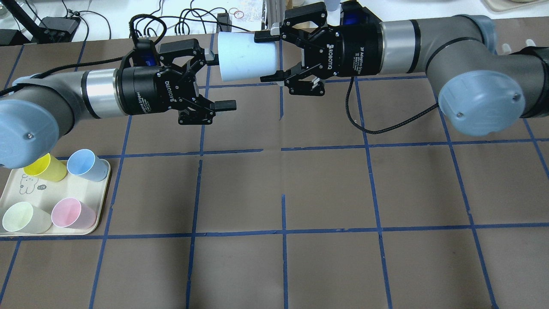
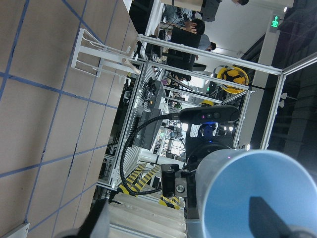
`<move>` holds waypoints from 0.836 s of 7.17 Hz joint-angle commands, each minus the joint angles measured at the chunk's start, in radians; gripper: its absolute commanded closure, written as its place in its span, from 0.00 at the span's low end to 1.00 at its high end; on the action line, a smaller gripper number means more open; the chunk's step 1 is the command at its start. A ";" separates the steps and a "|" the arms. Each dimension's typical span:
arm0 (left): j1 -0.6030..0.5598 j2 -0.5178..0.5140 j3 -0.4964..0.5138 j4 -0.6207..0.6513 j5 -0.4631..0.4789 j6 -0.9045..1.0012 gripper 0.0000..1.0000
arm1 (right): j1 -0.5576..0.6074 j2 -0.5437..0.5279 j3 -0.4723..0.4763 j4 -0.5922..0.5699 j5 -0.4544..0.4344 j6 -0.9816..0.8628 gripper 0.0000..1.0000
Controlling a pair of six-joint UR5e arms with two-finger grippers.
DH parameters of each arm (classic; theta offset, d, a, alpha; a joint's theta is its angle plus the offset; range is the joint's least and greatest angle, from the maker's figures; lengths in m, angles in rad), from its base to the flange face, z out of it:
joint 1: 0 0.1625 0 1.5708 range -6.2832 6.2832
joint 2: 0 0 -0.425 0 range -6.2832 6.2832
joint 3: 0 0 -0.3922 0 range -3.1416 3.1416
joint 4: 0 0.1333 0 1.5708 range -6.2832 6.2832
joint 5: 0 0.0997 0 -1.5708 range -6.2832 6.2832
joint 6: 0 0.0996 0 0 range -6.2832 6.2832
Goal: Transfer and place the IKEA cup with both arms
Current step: 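Close the left gripper on the cup's open end beside the right gripper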
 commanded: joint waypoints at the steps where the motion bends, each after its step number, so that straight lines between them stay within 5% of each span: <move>1: -0.009 0.000 0.001 0.003 0.002 -0.002 0.06 | 0.003 0.000 -0.001 0.000 -0.001 0.002 1.00; 2: -0.009 -0.002 0.002 0.007 -0.001 -0.004 0.30 | 0.003 0.000 -0.003 0.000 -0.001 0.002 1.00; 3: -0.009 -0.004 0.002 0.011 -0.008 -0.004 0.44 | 0.003 0.002 -0.002 0.002 -0.003 0.000 1.00; 6: -0.009 0.006 0.004 0.015 -0.019 -0.004 0.44 | 0.003 0.008 0.000 0.002 -0.006 0.005 0.96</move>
